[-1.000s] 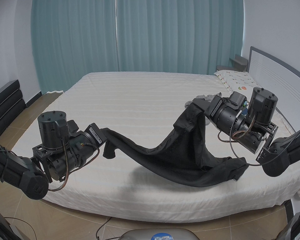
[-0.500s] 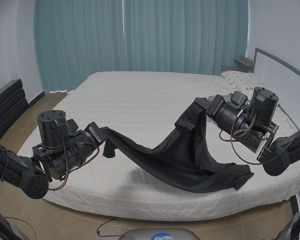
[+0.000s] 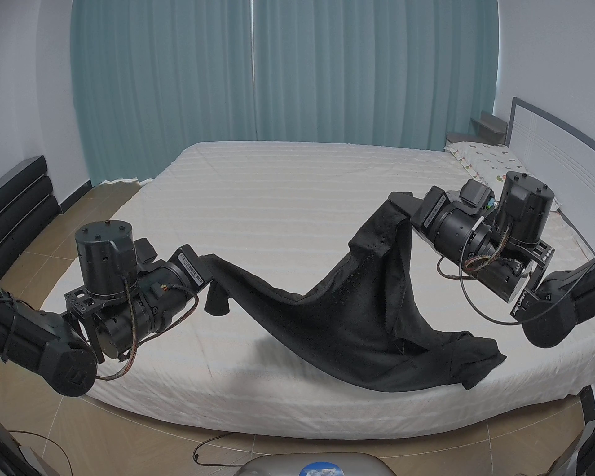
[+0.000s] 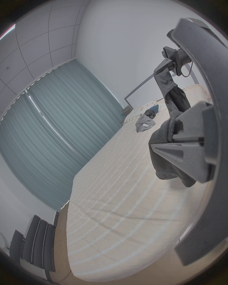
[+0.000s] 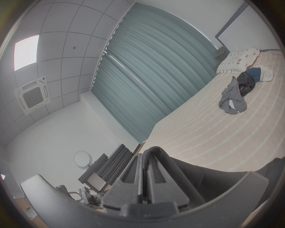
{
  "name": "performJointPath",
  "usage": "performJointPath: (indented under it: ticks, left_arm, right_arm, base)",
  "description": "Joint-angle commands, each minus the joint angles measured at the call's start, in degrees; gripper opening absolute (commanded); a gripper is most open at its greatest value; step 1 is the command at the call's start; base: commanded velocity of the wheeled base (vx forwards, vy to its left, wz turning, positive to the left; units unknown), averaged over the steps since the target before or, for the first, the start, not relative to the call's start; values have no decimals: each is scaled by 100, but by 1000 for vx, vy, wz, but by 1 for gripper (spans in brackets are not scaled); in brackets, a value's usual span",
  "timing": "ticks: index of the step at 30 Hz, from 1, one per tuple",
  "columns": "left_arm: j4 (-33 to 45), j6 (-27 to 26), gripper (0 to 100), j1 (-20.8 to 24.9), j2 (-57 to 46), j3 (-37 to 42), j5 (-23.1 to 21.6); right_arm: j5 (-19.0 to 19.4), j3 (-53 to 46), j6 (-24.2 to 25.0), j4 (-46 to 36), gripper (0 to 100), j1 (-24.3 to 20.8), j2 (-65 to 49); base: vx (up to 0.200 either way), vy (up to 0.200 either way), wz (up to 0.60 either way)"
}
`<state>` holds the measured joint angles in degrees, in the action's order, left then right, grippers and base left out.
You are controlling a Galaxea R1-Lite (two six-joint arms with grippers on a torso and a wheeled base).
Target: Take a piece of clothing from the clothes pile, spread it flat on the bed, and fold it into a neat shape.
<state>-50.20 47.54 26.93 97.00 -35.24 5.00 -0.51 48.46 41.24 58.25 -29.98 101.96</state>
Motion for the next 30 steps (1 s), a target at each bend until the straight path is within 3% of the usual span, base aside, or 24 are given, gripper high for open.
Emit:
performJointPath:
  ticks: [1,7,10,15,24,30]
  left_arm:
    - [2,1,0,32,-32,9,1]
    - [19,-17,0,84,-155,26,10]
    - [45,-61,0,322,-480,79,54]
    - [45,-509,0,506,-1034,246,115]
    - [801,-553,0,515,-2177,9,195]
    - [898,-553,0,462,-2344,-70,195]
  right_arm:
    - [-2,-3,-11,2,0,1,-18]
    - [-10,-21,-20,2,0,-35,-194]
    - [-10,-144,-178,2,0,-202,-572]
    - [-125,-188,-345,-15,0,-298,-1214]
    - [-98,-117,-503,-138,0,-254,-2506]
    - [-45,-91,-582,-323,0,-114,-2919]
  base:
    - [-200,0,0]
    - [-200,0,0]
    - [-200,0,0]
    - [0,0,0]
    - [0,0,0]
    - [0,0,0]
